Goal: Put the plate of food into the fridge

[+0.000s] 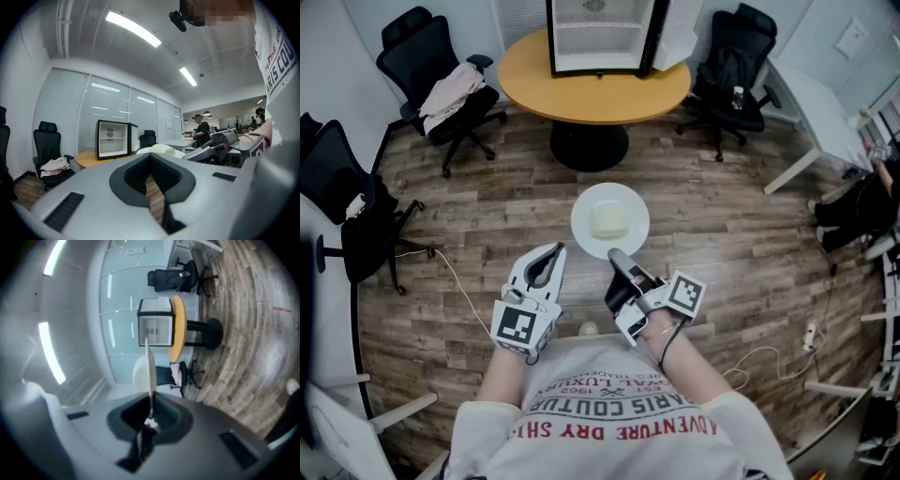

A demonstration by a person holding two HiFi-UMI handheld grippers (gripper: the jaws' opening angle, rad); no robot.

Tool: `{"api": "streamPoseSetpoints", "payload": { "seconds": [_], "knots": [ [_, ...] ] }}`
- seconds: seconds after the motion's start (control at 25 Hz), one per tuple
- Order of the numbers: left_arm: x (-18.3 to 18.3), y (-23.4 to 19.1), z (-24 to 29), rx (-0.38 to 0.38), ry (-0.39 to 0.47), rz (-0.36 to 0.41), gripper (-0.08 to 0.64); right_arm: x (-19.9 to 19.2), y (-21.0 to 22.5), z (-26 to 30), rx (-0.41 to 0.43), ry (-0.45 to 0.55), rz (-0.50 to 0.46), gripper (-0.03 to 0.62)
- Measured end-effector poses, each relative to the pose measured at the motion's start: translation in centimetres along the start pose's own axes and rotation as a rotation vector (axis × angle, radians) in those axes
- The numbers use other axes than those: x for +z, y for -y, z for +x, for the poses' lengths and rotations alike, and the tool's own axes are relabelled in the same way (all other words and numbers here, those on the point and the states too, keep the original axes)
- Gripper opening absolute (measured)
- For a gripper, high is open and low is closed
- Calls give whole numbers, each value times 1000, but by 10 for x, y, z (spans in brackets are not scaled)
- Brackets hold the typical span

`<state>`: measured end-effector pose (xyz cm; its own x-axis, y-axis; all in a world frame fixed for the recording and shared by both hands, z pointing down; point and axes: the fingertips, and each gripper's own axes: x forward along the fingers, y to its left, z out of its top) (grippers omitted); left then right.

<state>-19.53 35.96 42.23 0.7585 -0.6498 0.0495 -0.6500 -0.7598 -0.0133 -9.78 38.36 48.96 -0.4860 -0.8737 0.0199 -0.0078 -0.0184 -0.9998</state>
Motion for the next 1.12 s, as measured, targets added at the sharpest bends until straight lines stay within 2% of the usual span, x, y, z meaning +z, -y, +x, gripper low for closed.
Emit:
{"api": "streamPoseSetpoints", "payload": {
  "seconds": [0.12, 0.32, 0.68, 0.88, 1.0, 1.12],
  "knots": [
    [2, 1, -2, 10, -4, -27, 26, -2, 1, -1, -8, -5, -4, 37],
    [2, -5, -4, 10, 2, -12, 26, -5, 1, 3, -8, -7, -1, 37],
    [-3, -16, -4, -2, -1, -47, 26, -7, 6, 14, -50, 4, 7, 37],
    [-15, -12, 5, 7, -17, -63, 26, -1, 18, 15, -60, -11, 30, 37],
    [-22, -4, 14, 10, -17, -29, 26, 8, 27, 10, -54, -27, 34, 37],
    [-14, -22, 38, 34, -20, -24, 26, 30, 21, 36, -50, -54, 42, 37]
  ]
}}
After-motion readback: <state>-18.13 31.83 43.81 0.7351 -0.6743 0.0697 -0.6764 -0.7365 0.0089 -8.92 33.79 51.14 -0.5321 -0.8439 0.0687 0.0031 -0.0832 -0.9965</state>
